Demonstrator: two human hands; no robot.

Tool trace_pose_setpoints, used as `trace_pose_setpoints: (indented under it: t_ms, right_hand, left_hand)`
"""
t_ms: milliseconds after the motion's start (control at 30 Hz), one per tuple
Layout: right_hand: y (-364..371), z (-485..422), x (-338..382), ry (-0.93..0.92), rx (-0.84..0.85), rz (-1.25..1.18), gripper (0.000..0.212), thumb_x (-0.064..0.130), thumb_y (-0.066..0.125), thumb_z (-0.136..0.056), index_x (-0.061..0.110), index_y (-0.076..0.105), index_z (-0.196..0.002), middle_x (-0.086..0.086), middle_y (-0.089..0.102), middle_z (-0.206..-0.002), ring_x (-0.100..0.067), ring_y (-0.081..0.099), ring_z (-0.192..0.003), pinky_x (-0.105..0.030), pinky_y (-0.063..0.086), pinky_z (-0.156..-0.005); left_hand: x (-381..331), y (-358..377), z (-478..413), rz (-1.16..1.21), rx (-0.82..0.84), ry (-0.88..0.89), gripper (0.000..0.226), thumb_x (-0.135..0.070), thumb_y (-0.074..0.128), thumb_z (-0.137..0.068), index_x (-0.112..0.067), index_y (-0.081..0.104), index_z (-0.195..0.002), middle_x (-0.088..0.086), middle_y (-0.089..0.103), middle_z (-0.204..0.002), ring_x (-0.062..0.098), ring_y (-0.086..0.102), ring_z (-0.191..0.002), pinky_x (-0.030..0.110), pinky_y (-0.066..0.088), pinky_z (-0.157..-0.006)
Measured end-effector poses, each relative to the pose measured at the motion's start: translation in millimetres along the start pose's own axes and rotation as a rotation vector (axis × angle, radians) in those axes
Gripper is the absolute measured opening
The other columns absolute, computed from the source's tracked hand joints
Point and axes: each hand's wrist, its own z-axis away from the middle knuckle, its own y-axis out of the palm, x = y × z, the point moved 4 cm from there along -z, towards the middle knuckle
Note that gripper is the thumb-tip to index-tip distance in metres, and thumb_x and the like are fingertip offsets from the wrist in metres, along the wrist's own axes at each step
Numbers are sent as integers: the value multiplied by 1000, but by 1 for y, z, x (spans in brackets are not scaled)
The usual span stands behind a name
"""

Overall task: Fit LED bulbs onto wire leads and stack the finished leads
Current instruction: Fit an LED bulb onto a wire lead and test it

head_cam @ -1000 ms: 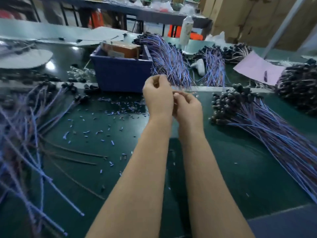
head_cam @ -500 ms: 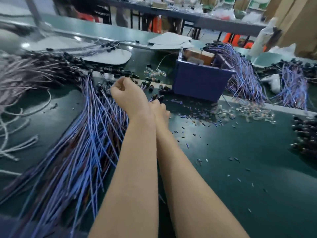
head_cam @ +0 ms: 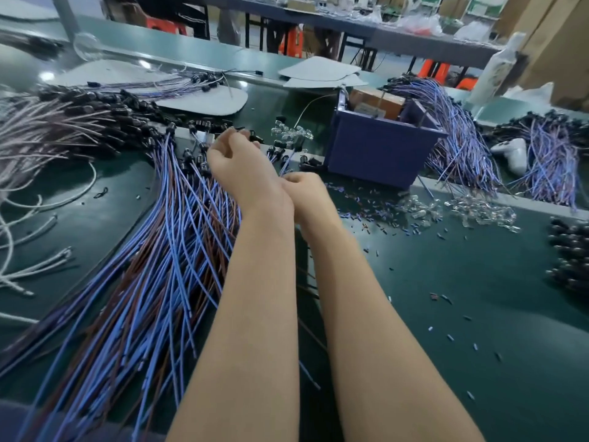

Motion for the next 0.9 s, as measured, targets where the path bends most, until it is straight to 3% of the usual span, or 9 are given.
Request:
trace_pose_setpoints:
  t_ms: [67, 200, 333, 400, 500, 633, 700, 800, 900]
  right_hand:
    - [-14, 4, 2, -89, -68, -83, 39, 17, 60, -87, 16, 42, -52, 5, 37, -45, -11, 30, -48, -25, 26, -48]
    - [-65, 14, 8, -265, -270, -261, 19, 17, 59, -92, 13, 61, -74, 0, 58, -62, -11, 52, -57, -30, 46, -59]
    - [-138, 29, -3, -331, -526, -453, 21, 17, 57, -94, 12, 60, -74, 2, 60, -59, -6, 54, -48, -22, 49, -51]
    - [-169, 36, -16, -310, -603, -642, 19, 17, 55, -96, 11, 60, -78, 2, 60, -60, -6, 56, -48, -21, 50, -52]
    - [-204, 46, -41, -250, -736, -832, 20, 16, 52, -97, 13, 58, -79, 5, 59, -55, -4, 54, -44, -17, 47, -49]
    - [-228, 59, -76, -170, -911, -974, 22, 16, 52, -97, 14, 56, -76, 8, 57, -45, -2, 51, -39, -15, 44, -42]
    - [-228, 60, -90, -131, -936, -1043, 24, 15, 51, -97, 14, 55, -74, 9, 57, -44, -2, 53, -40, -15, 47, -45]
    - [-209, 50, -98, -98, -792, -1067, 20, 16, 51, -97, 12, 55, -78, 4, 60, -57, -5, 58, -49, -16, 52, -53]
    - [-181, 36, -94, -76, -582, -888, 17, 17, 52, -97, 12, 57, -80, 2, 58, -64, -7, 55, -53, -17, 50, -55]
  left_hand:
    - [5, 5, 6, -25, 59, -36, 16, -5, 39, -94, -14, 47, -83, -1, 53, -70, 10, 44, -56, 22, 36, -53]
    - [23, 30, 31, -140, 402, -155, 38, -27, 37, -99, -12, 46, -66, -4, 39, -42, 9, 31, -33, 14, 24, -37]
    - [59, 56, 71, -647, 853, -270, 55, -47, 34, -99, -11, 54, -62, -5, 43, -37, 6, 29, -29, 9, 22, -35]
    - [84, 60, 89, -814, 965, -367, 60, -54, 31, -98, -9, 59, -70, -5, 46, -39, 6, 29, -31, 10, 23, -35]
    - [116, 64, 105, -659, 899, -503, 44, -50, 34, -99, -13, 54, -86, -4, 52, -44, 4, 32, -31, 10, 25, -35]
    - [134, 67, 105, -143, 680, -588, 22, -23, 42, -101, -15, 54, -84, -4, 49, -55, 1, 36, -35, 13, 30, -34]
    - [138, 64, 101, -67, 625, -588, 23, -18, 44, -100, -14, 56, -82, -8, 52, -49, 0, 41, -36, 12, 34, -37]
    - [142, 60, 98, -111, 586, -529, 21, -16, 49, -98, -14, 55, -77, -10, 58, -47, -2, 50, -39, 11, 41, -41]
    - [145, 57, 98, -170, 580, -446, 22, -11, 52, -96, -14, 52, -74, -10, 61, -47, -4, 55, -43, 10, 46, -46]
